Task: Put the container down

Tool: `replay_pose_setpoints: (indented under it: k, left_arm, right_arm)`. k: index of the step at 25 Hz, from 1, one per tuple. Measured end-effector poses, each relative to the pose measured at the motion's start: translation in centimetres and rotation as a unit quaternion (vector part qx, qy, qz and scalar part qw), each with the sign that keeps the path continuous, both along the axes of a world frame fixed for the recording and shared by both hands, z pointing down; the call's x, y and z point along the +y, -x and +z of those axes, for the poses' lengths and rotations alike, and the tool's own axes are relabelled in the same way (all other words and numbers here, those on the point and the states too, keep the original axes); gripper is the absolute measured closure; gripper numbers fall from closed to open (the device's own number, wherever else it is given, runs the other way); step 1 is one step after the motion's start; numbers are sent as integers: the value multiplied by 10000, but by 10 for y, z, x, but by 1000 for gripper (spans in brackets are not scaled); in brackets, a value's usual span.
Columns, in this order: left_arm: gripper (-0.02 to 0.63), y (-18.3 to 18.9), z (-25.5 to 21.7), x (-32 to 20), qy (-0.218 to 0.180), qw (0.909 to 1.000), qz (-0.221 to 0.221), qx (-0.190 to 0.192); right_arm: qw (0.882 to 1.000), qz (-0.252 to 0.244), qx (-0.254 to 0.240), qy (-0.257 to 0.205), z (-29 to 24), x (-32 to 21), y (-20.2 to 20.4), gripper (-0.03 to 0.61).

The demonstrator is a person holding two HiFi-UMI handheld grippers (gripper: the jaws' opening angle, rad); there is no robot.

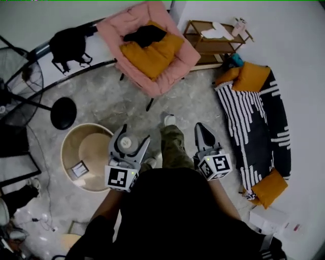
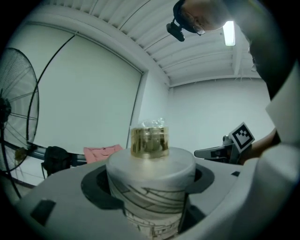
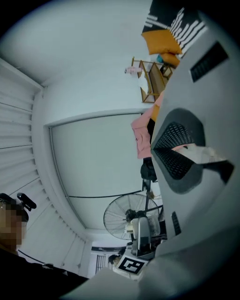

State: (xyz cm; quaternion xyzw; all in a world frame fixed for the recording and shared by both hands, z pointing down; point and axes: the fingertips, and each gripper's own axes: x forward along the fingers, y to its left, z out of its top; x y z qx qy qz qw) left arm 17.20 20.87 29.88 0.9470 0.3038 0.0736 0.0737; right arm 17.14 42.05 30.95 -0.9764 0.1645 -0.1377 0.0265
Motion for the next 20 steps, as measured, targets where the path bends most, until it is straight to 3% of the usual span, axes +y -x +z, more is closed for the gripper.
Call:
replay_pose_setpoints:
  k: [4, 8, 13, 20]
  left_arm:
    - [263, -23, 5, -34, -128, 9965, -829, -46]
    - [262, -47, 6, -64, -253, 9817, -1883, -111]
    - [262, -65, -3, -103, -296, 9454, -3240, -164]
    - [262, -56, 2, -138, -432, 8805, -4705, -382]
  right_arm:
    - [9931, -1118, 205, 274, 4, -51, -71, 557]
    - [9691, -2410, 441, 282, 3, -109, -140, 557]
    - [9248, -3779, 442, 36, -2, -183, -207, 557]
    - [8306, -5516, 747, 151, -1, -264, -218, 557]
